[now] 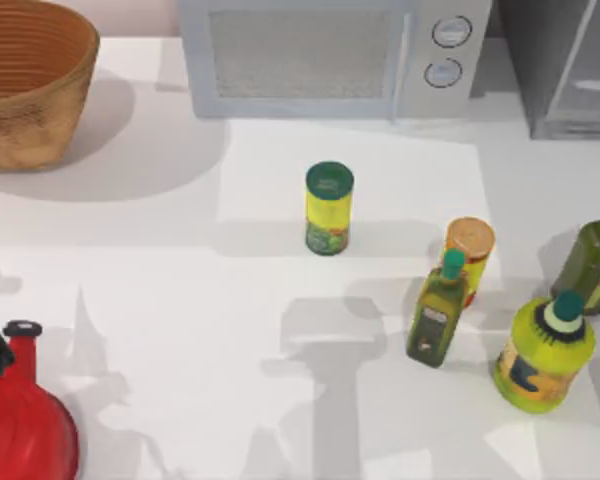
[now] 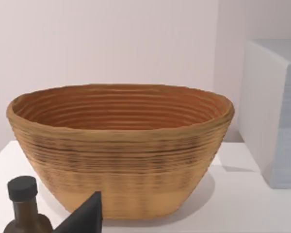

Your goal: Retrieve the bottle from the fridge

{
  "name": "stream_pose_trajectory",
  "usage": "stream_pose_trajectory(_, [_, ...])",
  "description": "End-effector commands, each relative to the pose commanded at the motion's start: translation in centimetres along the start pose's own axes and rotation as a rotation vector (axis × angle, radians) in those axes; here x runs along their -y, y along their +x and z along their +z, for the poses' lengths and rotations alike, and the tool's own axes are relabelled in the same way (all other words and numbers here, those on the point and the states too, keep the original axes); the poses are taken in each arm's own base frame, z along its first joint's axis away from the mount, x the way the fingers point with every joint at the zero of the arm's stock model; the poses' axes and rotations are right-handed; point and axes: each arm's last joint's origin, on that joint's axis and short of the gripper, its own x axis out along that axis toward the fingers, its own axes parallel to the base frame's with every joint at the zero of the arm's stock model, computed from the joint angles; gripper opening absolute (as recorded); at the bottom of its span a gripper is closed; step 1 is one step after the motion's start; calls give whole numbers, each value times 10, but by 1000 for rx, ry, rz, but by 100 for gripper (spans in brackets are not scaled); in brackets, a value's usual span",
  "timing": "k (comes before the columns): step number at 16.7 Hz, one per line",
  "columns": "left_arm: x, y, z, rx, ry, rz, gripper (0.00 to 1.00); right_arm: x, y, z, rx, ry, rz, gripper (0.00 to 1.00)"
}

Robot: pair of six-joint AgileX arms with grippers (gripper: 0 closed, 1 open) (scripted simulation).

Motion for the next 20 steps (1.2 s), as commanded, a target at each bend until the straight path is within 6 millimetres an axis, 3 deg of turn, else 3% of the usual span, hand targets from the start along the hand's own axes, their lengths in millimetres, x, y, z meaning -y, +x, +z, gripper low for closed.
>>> stream_pose_trajectory(4, [0, 0, 0, 0, 0, 0, 100, -54, 28, 22, 1, 14, -2, 0])
stream_pose_trajectory(9, [0, 0, 0, 0, 0, 0, 100, -160, 39, 14, 2, 24, 1, 0])
stream_pose_trajectory(12, [0, 0, 0, 0, 0, 0, 100, -226, 20, -13, 2, 19, 5, 0])
stream_pose_trajectory(15, [0, 0, 0, 0, 0, 0, 100, -277, -14, -51, 4, 4, 9, 0])
stream_pose_trajectory(17, [0, 0, 0, 0, 0, 0, 100, -300, -38, -75, 7, -7, 11, 0])
stream_pose_trajectory(20, [0, 0, 0, 0, 0, 0, 100, -318, -67, -103, 12, -22, 15, 0])
